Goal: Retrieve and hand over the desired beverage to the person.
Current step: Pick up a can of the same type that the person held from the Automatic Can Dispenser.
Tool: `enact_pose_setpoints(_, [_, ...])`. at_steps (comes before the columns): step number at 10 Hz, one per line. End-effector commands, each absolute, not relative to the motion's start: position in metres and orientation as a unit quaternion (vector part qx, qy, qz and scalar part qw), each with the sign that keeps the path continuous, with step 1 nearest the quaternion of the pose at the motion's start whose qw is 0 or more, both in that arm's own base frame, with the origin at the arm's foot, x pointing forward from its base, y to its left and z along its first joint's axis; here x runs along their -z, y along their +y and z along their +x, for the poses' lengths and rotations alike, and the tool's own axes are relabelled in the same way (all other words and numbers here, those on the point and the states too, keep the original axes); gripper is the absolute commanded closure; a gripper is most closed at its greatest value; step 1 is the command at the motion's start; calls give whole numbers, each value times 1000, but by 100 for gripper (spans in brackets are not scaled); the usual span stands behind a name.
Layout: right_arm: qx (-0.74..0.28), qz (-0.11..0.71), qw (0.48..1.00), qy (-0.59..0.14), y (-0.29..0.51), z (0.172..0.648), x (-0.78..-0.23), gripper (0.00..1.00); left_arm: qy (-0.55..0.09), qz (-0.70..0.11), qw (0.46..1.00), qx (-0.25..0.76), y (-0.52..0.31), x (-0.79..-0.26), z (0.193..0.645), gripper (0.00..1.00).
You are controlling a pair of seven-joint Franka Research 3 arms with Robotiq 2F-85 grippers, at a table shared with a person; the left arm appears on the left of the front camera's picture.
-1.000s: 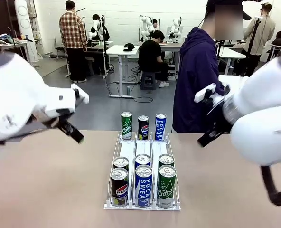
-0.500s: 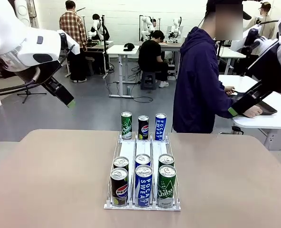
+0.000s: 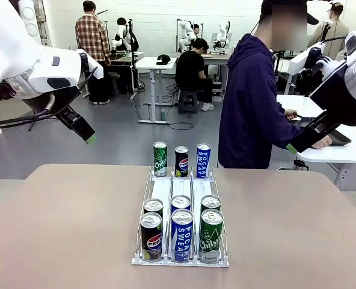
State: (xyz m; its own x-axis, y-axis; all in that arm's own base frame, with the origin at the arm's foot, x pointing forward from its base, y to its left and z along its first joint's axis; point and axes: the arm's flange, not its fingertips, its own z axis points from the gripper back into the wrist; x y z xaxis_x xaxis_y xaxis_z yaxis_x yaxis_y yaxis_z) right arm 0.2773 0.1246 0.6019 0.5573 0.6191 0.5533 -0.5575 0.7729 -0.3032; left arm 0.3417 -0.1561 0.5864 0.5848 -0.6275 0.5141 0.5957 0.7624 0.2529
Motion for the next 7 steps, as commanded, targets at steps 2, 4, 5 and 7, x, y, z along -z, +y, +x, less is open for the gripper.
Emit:
enact_pose_setpoints(2, [-325,139,869,-347,53,281,-611,0,-281,-236,853,371,-65,-621,346,0])
enact_pose_setpoints(4, [-284,233,847,-384,-1,279,-614,0,-305,-297,834,350,-15,-631,339,0])
enact_pose_setpoints(5, [-251,258,844,-397,-25,278,-611,0,-319,-308,836,325,8,-629,336,0])
enact_pose_setpoints(7, [-221,279,840,-410,-53,273,-606,0,-342,-308,842,280,37,-628,322,0])
